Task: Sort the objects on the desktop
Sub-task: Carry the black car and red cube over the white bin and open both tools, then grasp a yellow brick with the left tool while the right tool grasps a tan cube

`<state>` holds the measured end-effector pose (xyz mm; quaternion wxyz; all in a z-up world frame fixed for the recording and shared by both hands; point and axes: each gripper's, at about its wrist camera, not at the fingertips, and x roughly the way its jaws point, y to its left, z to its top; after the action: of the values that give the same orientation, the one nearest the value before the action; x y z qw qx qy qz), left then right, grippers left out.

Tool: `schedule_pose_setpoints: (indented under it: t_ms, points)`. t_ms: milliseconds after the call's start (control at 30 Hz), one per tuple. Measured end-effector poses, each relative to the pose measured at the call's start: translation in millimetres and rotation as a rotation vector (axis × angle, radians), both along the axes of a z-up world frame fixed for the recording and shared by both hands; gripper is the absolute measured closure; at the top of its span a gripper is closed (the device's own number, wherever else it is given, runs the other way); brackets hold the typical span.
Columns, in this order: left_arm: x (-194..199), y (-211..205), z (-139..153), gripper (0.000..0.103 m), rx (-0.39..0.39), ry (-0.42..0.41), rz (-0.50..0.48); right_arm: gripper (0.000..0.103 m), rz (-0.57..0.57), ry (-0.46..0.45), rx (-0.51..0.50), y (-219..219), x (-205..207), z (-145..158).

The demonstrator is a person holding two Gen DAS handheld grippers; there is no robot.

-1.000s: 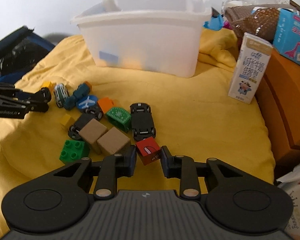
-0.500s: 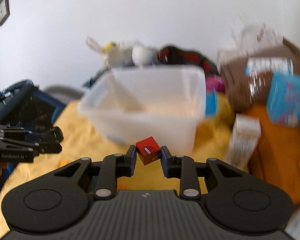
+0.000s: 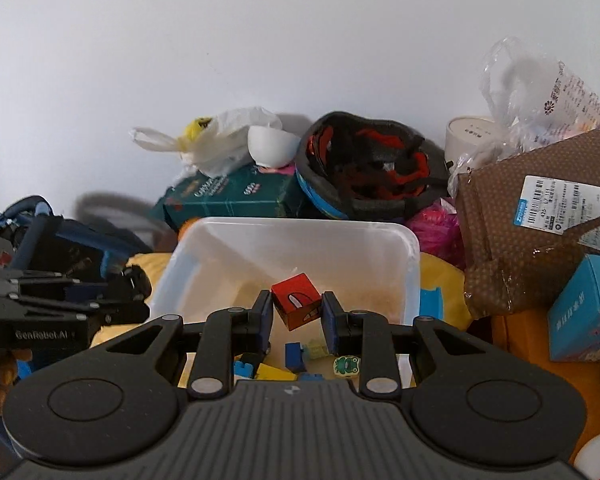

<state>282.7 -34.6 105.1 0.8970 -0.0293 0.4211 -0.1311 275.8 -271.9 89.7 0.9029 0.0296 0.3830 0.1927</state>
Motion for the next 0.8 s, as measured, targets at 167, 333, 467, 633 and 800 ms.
schedule_pose_setpoints:
  t_ms: [167,333,467,633,800]
  points:
    - [11,-3,-3,0.056,0.009,0.021,0.004,0.074,0.007,0.038,-0.046,8,12,-8]
    - [17,-8,-7,0.052,0.051,0.013,0.02,0.072,0.006,0.062,-0.06,13,21,-16]
    - [14,-7,-9,0.027,0.097,-0.041,0.076,0.05,-0.005,0.05,-0.098,17,24,-21]
    - [-4,6,-14,0.027,0.08,-0.063,0.05,0.047,-0.014,0.045,-0.079,15,21,-26]
    - [-72,30,-52,0.027,0.115,-0.123,0.028,0.047,0.034,-0.01,-0.05,4,-28,-40]
